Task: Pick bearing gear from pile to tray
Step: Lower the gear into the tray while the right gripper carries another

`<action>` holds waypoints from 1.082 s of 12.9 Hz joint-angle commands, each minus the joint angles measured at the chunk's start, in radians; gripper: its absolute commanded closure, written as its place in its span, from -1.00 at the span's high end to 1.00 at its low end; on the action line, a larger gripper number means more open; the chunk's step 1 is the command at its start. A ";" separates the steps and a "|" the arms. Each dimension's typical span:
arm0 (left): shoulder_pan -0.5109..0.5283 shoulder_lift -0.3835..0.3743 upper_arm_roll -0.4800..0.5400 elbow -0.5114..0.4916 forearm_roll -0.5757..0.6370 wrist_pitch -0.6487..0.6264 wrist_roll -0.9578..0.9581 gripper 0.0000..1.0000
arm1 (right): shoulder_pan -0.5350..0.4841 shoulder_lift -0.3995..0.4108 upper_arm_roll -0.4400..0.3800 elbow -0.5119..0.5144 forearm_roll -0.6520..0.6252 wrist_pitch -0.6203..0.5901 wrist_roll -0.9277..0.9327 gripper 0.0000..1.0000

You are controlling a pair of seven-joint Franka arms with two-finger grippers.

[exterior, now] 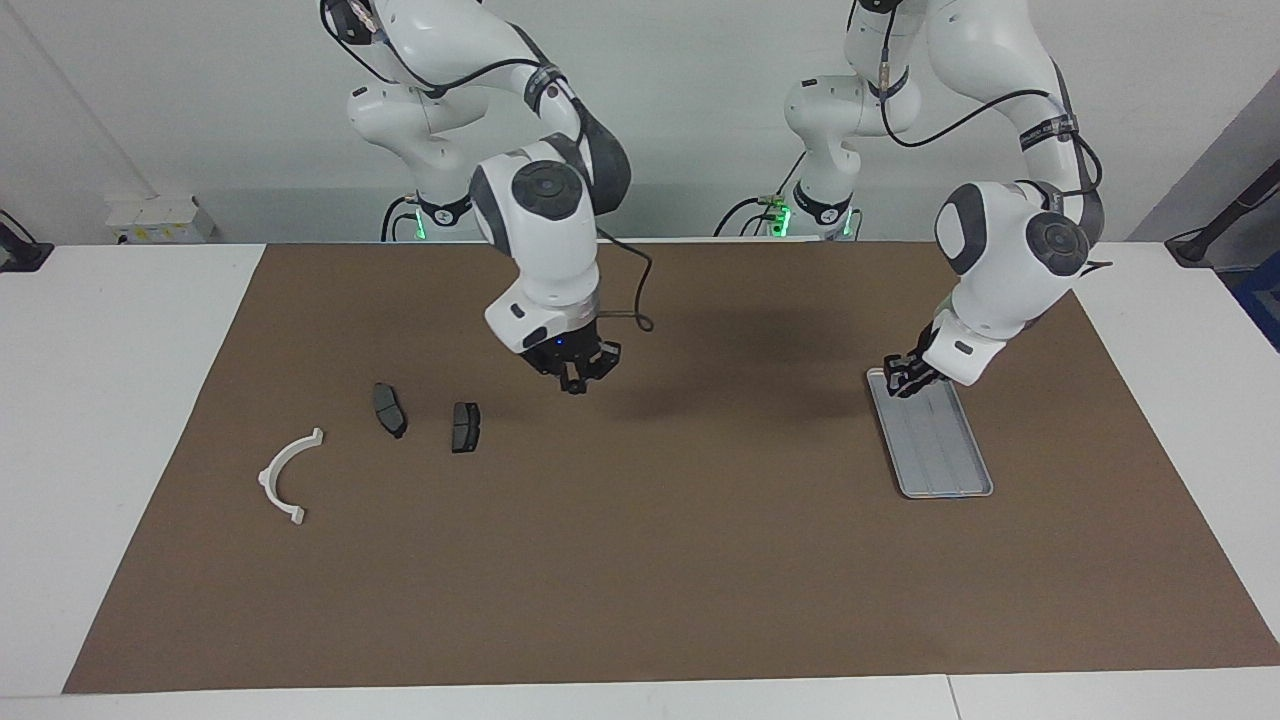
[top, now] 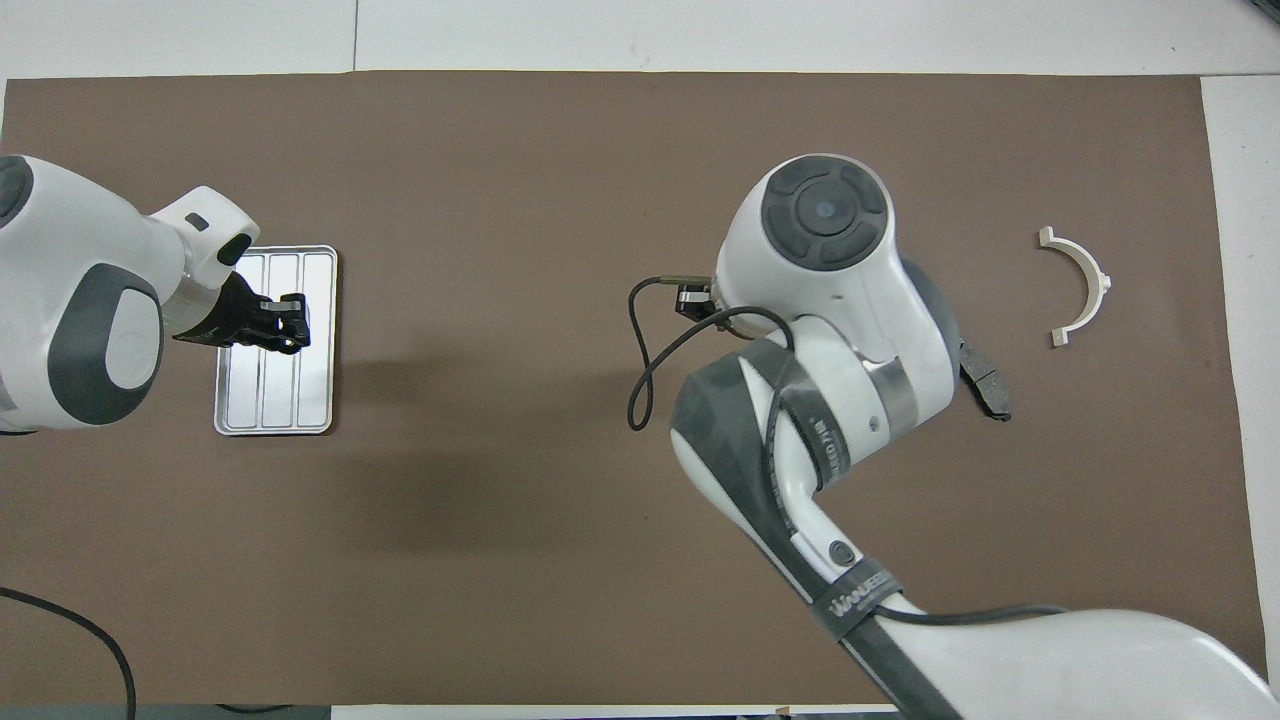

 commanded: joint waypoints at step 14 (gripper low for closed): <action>0.072 0.032 -0.014 -0.177 0.080 0.227 0.085 -0.78 | 0.151 0.034 0.000 -0.280 0.005 0.345 0.246 -1.00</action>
